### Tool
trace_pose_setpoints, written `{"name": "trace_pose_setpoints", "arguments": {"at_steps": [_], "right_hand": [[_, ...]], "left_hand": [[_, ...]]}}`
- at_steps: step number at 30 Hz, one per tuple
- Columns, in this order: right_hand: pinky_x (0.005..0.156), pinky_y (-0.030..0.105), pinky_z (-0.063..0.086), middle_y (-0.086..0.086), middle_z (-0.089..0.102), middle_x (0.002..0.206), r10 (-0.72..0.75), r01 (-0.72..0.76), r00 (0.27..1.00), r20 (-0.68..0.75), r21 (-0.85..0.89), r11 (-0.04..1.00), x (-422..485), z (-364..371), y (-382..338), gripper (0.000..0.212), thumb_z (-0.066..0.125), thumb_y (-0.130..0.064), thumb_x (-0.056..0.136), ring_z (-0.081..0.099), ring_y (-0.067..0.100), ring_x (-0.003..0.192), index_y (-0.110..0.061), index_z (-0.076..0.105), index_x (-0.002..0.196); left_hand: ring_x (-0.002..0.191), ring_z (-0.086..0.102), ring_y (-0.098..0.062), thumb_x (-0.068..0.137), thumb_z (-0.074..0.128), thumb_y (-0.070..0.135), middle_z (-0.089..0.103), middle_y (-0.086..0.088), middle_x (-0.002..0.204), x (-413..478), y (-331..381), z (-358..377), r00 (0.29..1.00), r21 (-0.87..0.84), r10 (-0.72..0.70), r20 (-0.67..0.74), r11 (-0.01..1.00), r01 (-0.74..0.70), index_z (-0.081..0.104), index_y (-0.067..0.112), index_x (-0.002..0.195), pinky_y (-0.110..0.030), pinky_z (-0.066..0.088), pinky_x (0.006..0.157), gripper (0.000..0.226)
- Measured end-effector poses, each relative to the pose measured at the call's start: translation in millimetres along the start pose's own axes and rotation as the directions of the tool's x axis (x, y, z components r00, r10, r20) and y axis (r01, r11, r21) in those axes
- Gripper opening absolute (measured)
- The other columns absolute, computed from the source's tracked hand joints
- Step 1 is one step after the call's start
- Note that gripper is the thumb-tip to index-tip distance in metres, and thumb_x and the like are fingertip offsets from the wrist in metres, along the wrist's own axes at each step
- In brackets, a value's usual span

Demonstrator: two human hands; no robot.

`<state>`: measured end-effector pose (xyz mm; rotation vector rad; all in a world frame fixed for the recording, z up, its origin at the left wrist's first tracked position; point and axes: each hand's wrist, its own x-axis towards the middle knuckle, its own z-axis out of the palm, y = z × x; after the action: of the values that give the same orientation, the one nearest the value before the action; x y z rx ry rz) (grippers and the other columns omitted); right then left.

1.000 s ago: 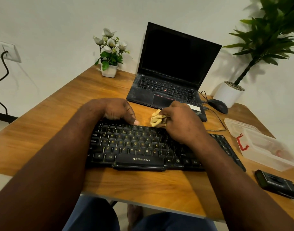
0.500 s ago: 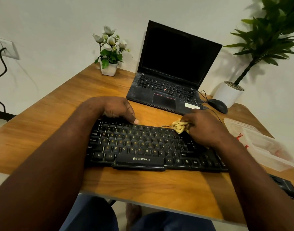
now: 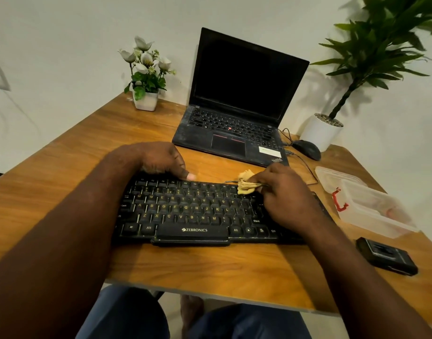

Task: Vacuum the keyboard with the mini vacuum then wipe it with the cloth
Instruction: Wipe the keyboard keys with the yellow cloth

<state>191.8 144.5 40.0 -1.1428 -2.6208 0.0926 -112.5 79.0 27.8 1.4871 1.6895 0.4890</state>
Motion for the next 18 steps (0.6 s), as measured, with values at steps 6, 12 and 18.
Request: {"name": "trace_pose_setpoints", "arguments": {"at_steps": [6, 12, 18], "right_hand": [[0.093, 0.035, 0.048, -0.013, 0.052, 0.112, -0.087, 0.089, 0.994, 0.067, -0.027, 0.996, -17.2, -12.3, 2.2, 0.038, 0.058, -0.012, 0.099, 0.046, 0.011, 0.113, -0.031, 0.069, 0.131], [0.09, 0.038, 0.05, -0.005, 0.057, 0.116, 0.075, -0.075, 0.997, -0.023, -0.027, 0.997, -17.4, -10.0, 10.2, 0.039, 0.058, -0.01, 0.098, 0.05, 0.017, 0.116, -0.028, 0.07, 0.13], [0.092, 0.04, 0.052, -0.006, 0.06, 0.113, 0.08, -0.078, 0.995, -0.062, 0.028, 0.997, -34.6, -9.2, 0.9, 0.039, 0.06, -0.009, 0.096, 0.052, 0.016, 0.112, -0.027, 0.072, 0.129]], "left_hand": [[0.067, 0.068, -0.006, 0.075, 0.083, 0.05, 0.077, -0.002, 0.076, -1.0, 2.8, 2.6, 0.999, 0.006, -0.02, -0.031, 1.0, 0.02, 0.077, 0.0, 0.09, -0.035, 0.046, 0.083, 0.052], [0.065, 0.067, -0.007, 0.085, 0.079, 0.037, 0.076, -0.001, 0.074, -4.4, 7.2, 4.5, 0.997, 0.005, -0.052, -0.058, 0.999, 0.053, 0.078, 0.004, 0.086, -0.034, 0.048, 0.082, 0.034], [0.072, 0.066, -0.012, 0.087, 0.079, 0.038, 0.074, 0.005, 0.067, -8.7, 16.2, 7.8, 0.989, 0.052, -0.119, -0.089, 0.991, 0.124, 0.077, 0.01, 0.08, -0.042, 0.049, 0.093, 0.028]]}}
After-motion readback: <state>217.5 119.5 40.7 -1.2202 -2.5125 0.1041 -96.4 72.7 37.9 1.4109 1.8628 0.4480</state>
